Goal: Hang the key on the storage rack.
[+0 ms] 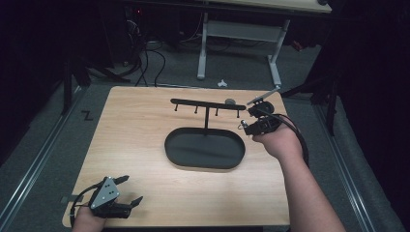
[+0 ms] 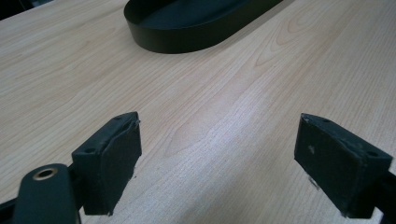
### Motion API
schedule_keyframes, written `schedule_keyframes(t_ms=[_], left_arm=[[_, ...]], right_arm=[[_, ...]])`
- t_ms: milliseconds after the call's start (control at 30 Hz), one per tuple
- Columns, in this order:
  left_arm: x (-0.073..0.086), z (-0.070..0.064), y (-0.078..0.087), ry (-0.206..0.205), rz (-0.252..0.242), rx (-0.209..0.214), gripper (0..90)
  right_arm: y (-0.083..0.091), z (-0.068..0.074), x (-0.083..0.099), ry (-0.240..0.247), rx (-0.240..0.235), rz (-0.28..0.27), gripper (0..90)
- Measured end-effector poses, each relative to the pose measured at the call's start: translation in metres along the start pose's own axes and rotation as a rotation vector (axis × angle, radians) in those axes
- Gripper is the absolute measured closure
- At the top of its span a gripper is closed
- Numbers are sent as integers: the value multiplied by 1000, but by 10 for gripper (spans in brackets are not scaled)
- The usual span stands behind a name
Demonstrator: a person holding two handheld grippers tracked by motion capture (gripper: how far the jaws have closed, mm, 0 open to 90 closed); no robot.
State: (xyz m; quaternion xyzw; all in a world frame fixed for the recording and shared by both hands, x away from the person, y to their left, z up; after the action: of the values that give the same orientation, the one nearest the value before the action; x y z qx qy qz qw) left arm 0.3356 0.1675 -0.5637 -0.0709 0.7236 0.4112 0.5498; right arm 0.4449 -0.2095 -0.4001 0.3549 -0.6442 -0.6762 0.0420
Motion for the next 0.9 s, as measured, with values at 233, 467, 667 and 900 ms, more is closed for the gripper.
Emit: schedule_keyframes(t_ms=[233, 467, 667, 900], left_arm=[[0, 0, 0, 1, 1, 1, 153], [1, -1, 0, -1, 1, 1, 153], [1, -1, 0, 3, 3, 2, 153], [1, -1, 1, 3, 2, 3, 153]], right_arm=[[0, -1, -11, -5, 4, -13, 845], [1, -6, -18, -15, 16, -14, 844], [4, -9, -24, -18, 21, -18, 845], [-3, -13, -27, -27, 26, -6, 845]])
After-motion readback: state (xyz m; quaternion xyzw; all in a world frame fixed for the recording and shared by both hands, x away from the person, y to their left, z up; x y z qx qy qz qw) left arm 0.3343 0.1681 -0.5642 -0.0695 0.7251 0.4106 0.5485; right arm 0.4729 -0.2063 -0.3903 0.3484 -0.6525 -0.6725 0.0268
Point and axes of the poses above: each handheld gripper's, and its own axes: y roughly backward along the jaws, x roughly out of its underside, z roughly to its left, the point moved 9 cm from there along -y, roughly forward along the jaws, and after that the axes turned 11 degrees about y, right-handed, at the moved point
